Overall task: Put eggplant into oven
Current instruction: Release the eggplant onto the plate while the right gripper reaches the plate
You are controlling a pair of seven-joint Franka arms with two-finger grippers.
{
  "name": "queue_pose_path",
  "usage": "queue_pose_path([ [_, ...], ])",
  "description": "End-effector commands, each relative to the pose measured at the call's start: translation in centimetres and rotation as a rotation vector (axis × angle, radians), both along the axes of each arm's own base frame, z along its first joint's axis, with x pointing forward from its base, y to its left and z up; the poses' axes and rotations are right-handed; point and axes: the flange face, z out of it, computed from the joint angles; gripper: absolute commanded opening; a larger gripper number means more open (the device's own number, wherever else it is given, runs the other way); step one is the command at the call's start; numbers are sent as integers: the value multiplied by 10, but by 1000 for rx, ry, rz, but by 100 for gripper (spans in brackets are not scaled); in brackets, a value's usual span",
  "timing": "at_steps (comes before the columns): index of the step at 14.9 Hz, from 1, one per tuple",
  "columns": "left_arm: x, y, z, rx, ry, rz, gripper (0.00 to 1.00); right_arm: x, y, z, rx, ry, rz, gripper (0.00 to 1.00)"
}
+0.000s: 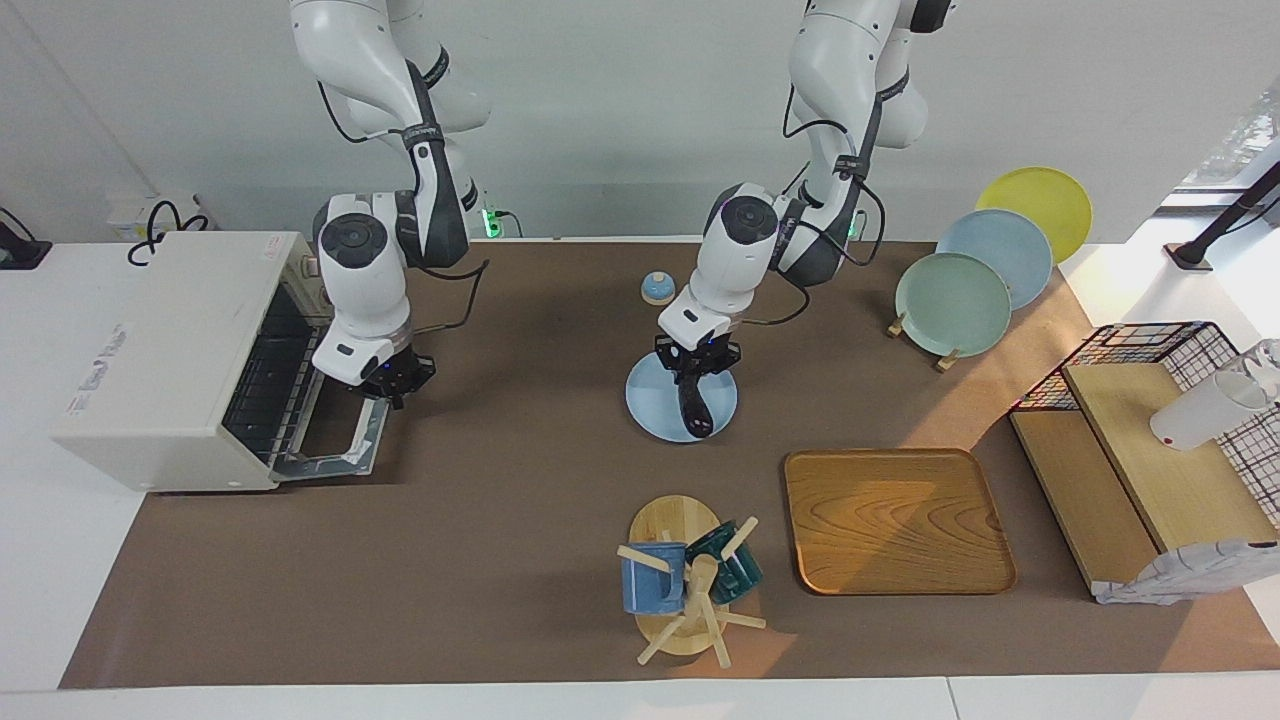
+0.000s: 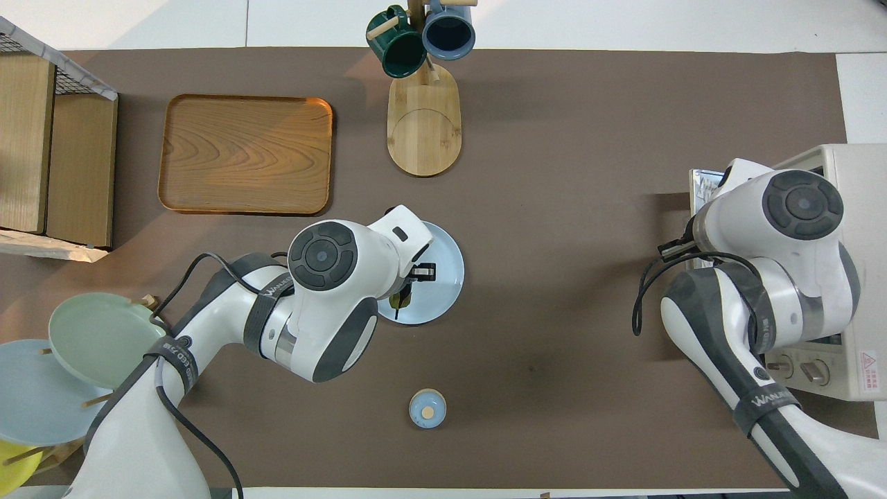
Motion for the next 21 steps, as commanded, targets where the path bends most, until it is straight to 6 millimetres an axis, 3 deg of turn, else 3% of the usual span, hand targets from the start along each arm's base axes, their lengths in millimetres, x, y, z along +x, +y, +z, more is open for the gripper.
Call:
queue_pose_path([
  [1, -3, 3, -1, -13, -8, 16, 64, 0, -16, -17, 28, 22, -69, 0],
  [2, -3, 3, 0, -13, -8, 16, 100, 0, -16, -19, 44, 28, -85, 0],
  [5, 1, 10, 11, -8, -1, 21, 100, 10, 10, -7, 107, 3, -129, 0],
  [7, 19, 33, 41, -4, 10, 35, 100, 15, 36, 4, 146, -23, -175, 47],
  [11, 90, 138, 123, 6, 53, 18, 100, 29, 108, 56, 184, -91, -71, 55],
  [12, 102, 165, 139, 5, 58, 8, 100, 24, 142, 61, 211, -79, -37, 63],
  [13, 111, 196, 151, 9, 64, -9, 100, 17, 176, 68, 244, -83, -39, 64],
  [14, 111, 217, 160, 13, 68, -34, 100, 6, 227, 81, 263, -91, -42, 66],
  [16, 108, 255, 180, 41, 51, -13, 100, 1, 304, 85, 273, -88, -140, 74],
  [18, 101, 276, 198, 78, 45, 3, 100, 6, 382, 94, 258, -71, -192, 73],
  [19, 97, 280, 207, 87, 43, 7, 100, 4, 413, 87, 235, -75, -216, 73],
  [20, 90, 282, 215, 104, 49, 3, 100, 3, 444, 65, 224, -114, -251, 73],
  [21, 85, 285, 221, 114, 54, 4, 100, 1, 459, 43, 226, -158, -242, 73],
])
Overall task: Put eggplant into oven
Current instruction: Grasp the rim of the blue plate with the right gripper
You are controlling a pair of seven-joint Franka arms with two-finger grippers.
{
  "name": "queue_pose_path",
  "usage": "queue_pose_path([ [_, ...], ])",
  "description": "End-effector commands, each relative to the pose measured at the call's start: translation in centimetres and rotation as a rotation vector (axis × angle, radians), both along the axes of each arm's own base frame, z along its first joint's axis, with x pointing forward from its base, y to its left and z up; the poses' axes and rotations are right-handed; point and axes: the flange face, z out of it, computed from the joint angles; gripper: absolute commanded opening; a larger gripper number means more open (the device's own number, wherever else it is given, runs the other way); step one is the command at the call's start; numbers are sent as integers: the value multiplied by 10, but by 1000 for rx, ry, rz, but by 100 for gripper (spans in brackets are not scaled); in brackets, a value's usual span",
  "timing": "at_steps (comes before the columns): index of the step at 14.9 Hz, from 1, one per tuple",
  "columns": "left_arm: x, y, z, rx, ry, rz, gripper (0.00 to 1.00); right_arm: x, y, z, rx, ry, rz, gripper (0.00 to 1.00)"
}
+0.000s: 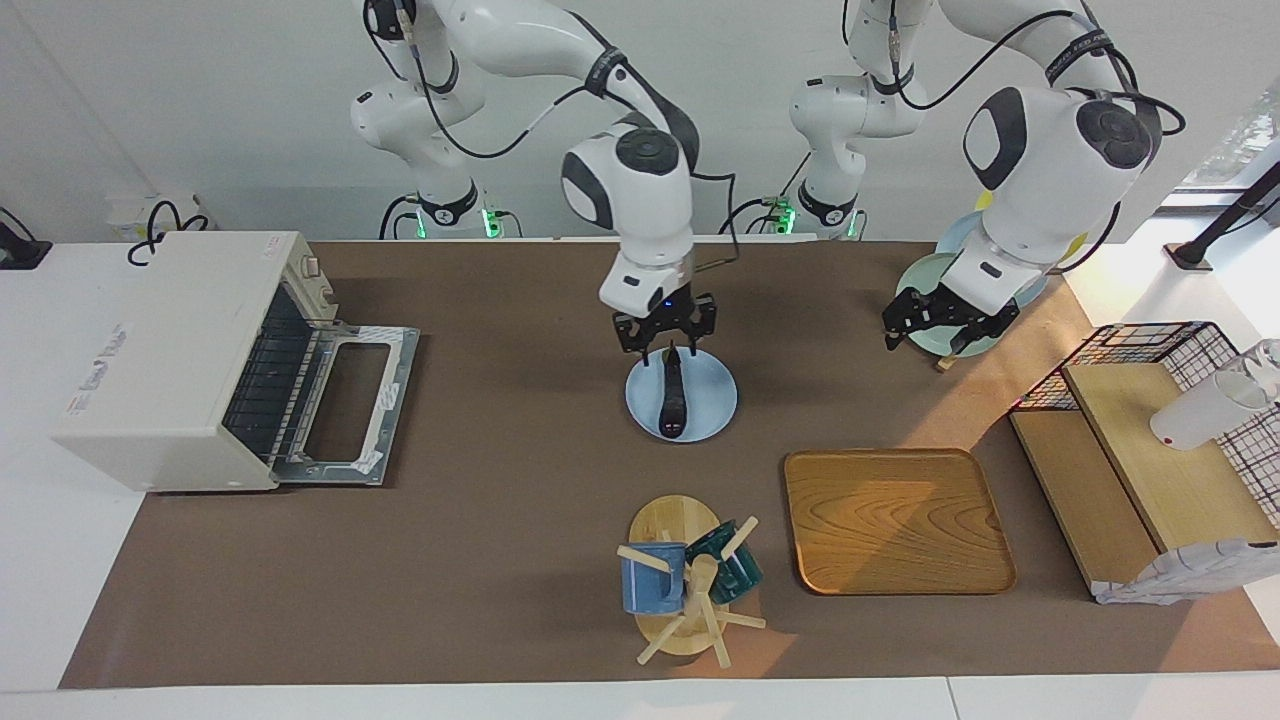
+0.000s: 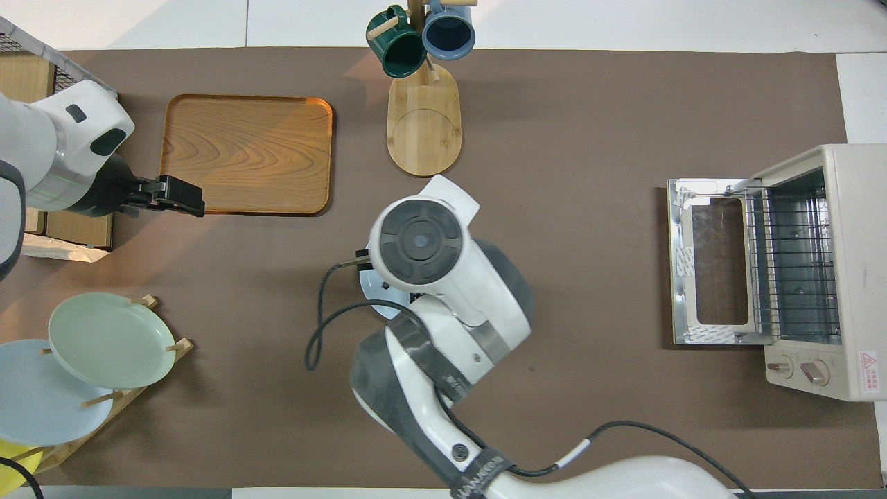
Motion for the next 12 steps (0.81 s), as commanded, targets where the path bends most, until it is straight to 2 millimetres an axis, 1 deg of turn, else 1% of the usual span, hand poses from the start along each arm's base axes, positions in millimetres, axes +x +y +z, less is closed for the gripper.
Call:
queue_pose_path([
  [1, -18, 6, 24, 43, 9, -7, 100, 26, 39, -57, -12, -69, -42, 73],
  [2, -24, 7, 31, 44, 14, -5, 100, 22, 45, -78, -13, -60, -51, 73],
  [3, -29, 8, 37, 46, 23, -4, 100, 0, 71, -104, -27, -39, -58, 73],
  [4, -33, 8, 43, 47, 24, -5, 100, -13, 86, -122, -35, -34, -72, 73],
  [5, -37, 8, 48, 51, 22, -6, 100, -15, 87, -126, -47, -36, -67, 73],
  [7, -36, 8, 65, 59, 0, -5, 100, -13, 86, -125, -57, -45, -61, 72],
  [8, -33, 5, 71, 56, -8, -4, 100, -14, 85, -126, -64, -42, -60, 65],
  [9, -29, 8, 74, 54, -16, 1, 100, -14, 85, -125, -69, -40, -57, 43],
  [10, -27, 9, 73, 55, -20, 5, 100, -14, 83, -125, -79, -38, -55, 13],
  [11, -29, 7, 70, 60, -11, -2, 100, -14, 83, -124, -92, -34, -55, 0],
  [12, -30, 9, 68, 61, -1, 0, 100, -13, 79, -123, -125, -30, -45, 0],
])
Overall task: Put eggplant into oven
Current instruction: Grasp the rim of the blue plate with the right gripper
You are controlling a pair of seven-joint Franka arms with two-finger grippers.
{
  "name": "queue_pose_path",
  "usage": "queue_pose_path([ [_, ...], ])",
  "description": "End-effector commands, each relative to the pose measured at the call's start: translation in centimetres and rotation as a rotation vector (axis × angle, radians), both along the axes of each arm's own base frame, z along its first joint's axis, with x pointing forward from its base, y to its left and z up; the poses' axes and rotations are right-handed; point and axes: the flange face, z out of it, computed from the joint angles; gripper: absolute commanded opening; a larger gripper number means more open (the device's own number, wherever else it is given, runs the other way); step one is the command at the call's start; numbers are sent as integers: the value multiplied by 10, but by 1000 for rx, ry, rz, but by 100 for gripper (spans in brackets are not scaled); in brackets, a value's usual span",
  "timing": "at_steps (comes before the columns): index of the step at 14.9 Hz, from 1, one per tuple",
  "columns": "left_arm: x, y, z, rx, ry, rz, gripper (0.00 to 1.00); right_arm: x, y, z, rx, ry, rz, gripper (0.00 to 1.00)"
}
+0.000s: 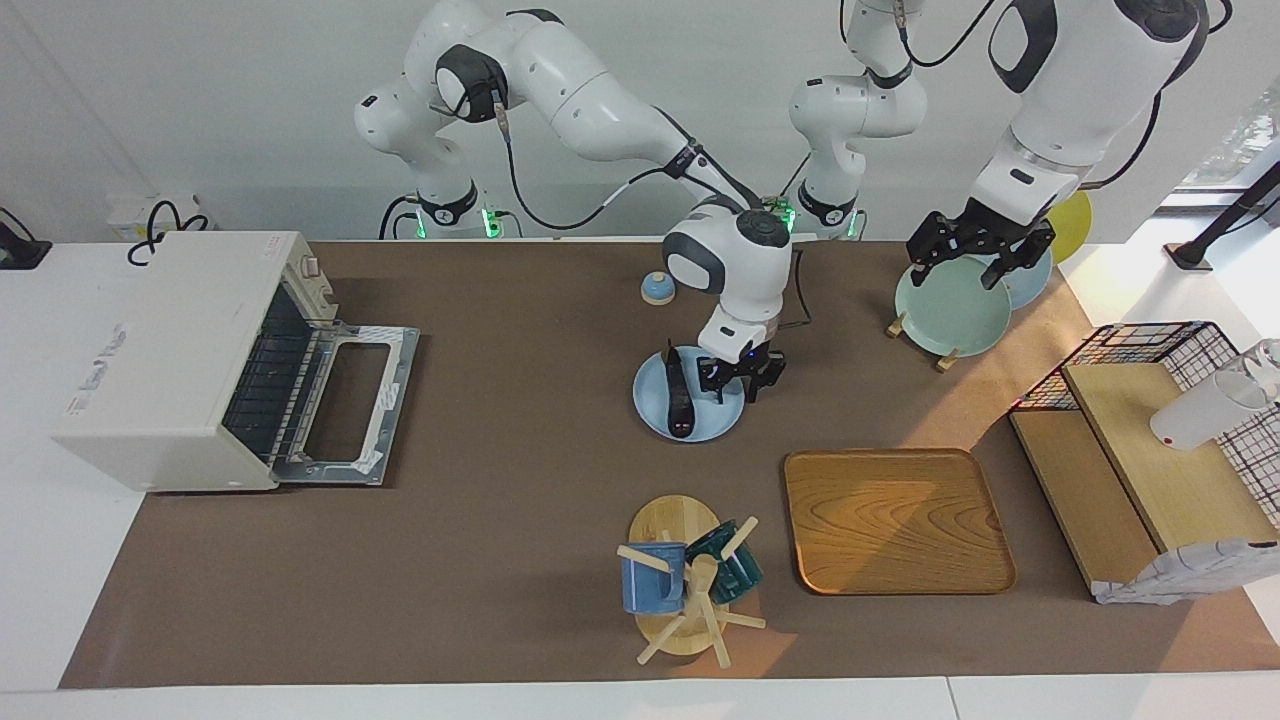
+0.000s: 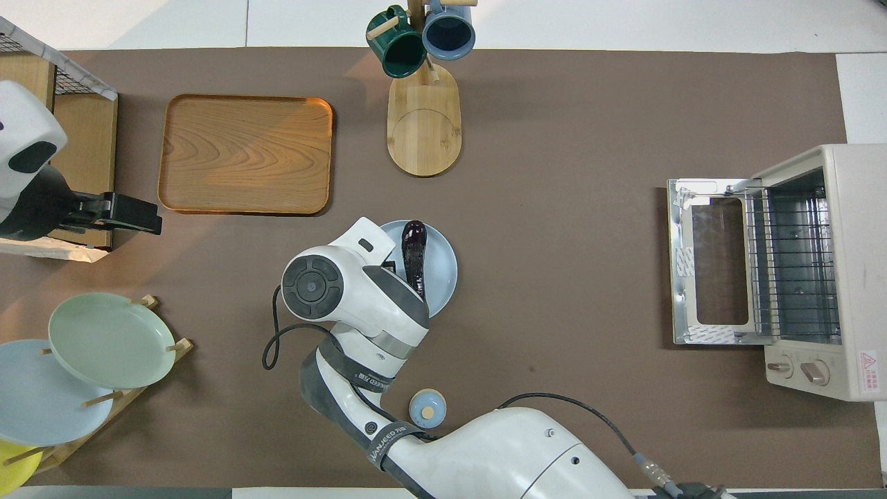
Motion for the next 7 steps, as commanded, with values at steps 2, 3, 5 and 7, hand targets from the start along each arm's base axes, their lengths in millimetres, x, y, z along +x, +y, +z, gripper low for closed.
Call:
queue_pose_path([
  [2, -5, 0, -8, 40, 73, 2, 100, 10, -9, 20, -110, 8, 37, 0],
  [3, -6, 1, -9, 42, 83, 3, 100, 17, -19, 29, -157, 20, 75, 0],
  [5, -4, 1, -6, 42, 97, 1, 100, 28, -45, 64, -250, 29, 168, 0],
  [7, 1, 1, 1, 41, 99, 2, 100, 34, -81, 89, -352, 54, 237, 0],
])
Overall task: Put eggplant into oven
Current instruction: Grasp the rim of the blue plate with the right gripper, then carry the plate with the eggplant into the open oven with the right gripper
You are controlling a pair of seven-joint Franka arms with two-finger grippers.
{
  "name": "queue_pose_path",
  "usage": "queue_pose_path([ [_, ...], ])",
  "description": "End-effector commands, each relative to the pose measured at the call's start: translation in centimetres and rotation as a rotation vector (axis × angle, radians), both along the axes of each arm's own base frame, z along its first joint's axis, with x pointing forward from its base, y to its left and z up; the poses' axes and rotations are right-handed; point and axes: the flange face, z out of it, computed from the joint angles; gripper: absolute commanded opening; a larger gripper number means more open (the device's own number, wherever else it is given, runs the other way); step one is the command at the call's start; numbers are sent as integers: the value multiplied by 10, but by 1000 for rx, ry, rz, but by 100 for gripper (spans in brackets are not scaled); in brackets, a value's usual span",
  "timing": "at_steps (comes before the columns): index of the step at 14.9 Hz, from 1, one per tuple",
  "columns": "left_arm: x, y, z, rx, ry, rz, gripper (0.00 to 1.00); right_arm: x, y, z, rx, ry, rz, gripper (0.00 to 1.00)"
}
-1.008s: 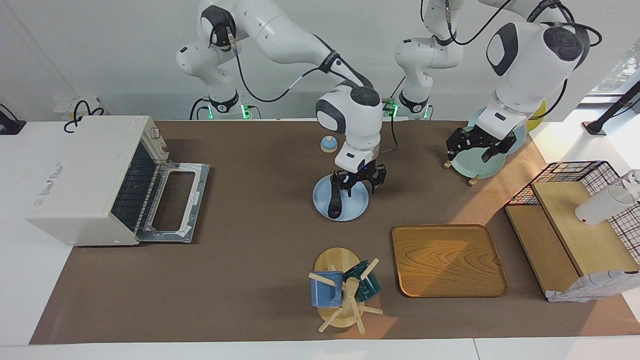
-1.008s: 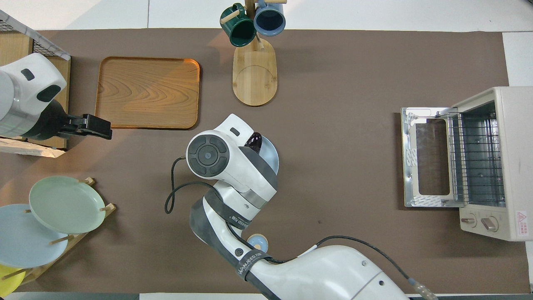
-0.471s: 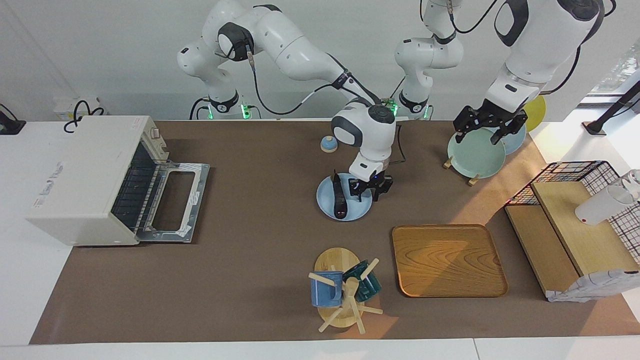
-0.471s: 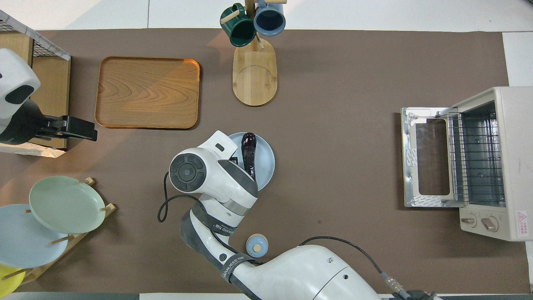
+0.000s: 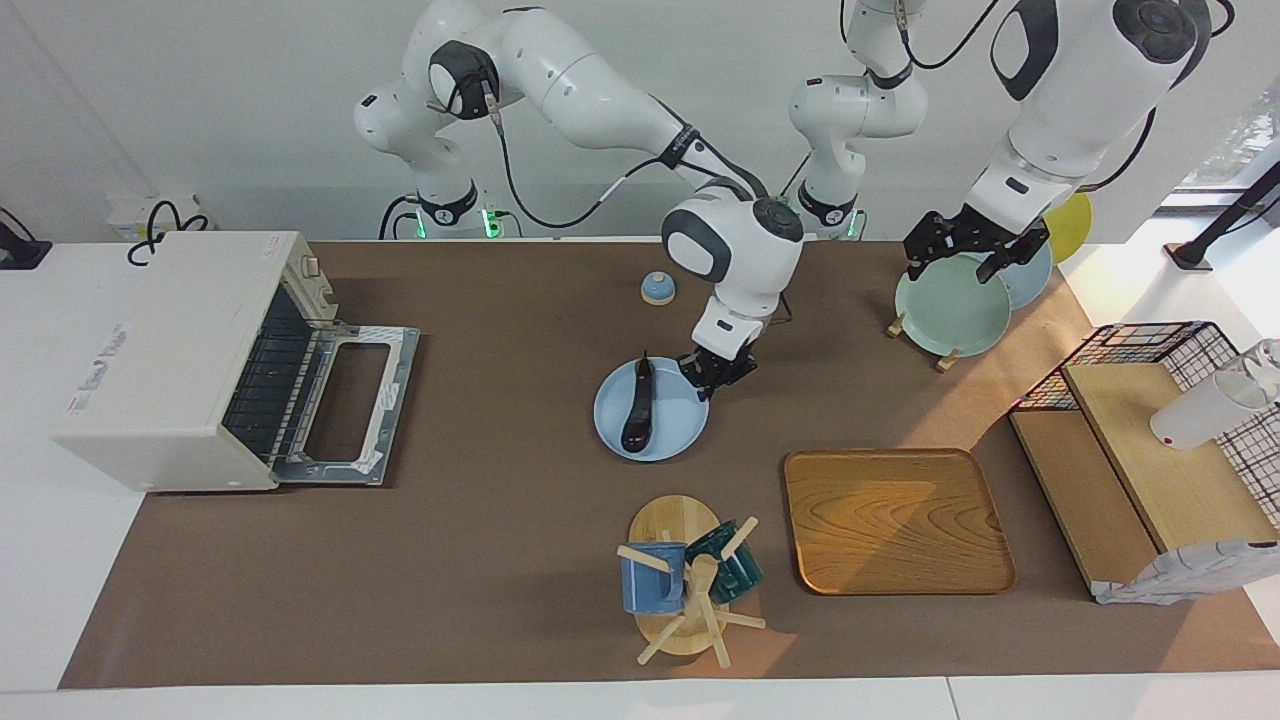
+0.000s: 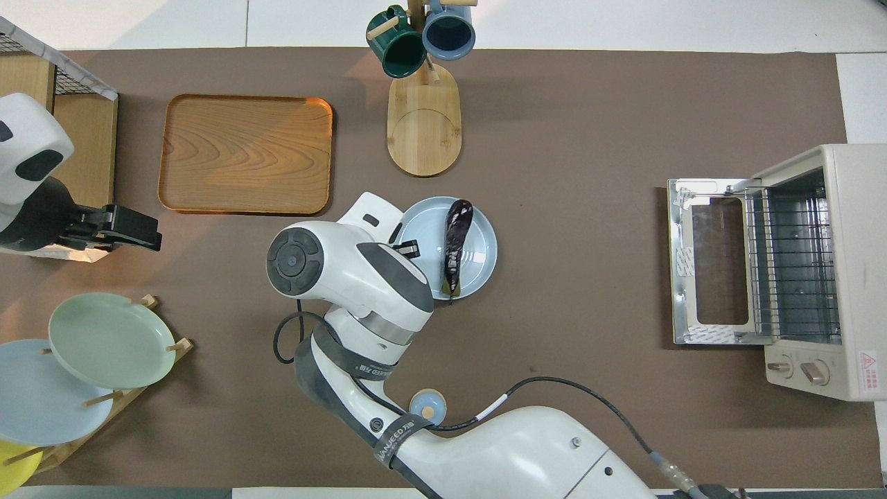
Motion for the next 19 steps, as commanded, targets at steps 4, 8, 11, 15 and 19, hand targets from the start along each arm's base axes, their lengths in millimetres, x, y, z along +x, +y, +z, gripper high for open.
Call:
queue_pose_path([
  [4, 8, 0, 12, 31, 10, 4, 100, 12, -150, 72, -122, 109, 111, 0],
  [8, 8, 1, 10, 33, 16, 6, 100, -12, -306, 76, -81, 145, 173, 0],
  [11, 11, 2, 8, 30, 1, 2, 100, -9, -395, 74, -72, 203, 156, 0],
  [15, 15, 8, 7, 30, -13, 15, 100, -14, -474, 71, -48, 245, 151, 0],
  [19, 18, 21, 9, 55, -26, 29, 100, -28, -508, 51, -29, 222, 141, 0],
])
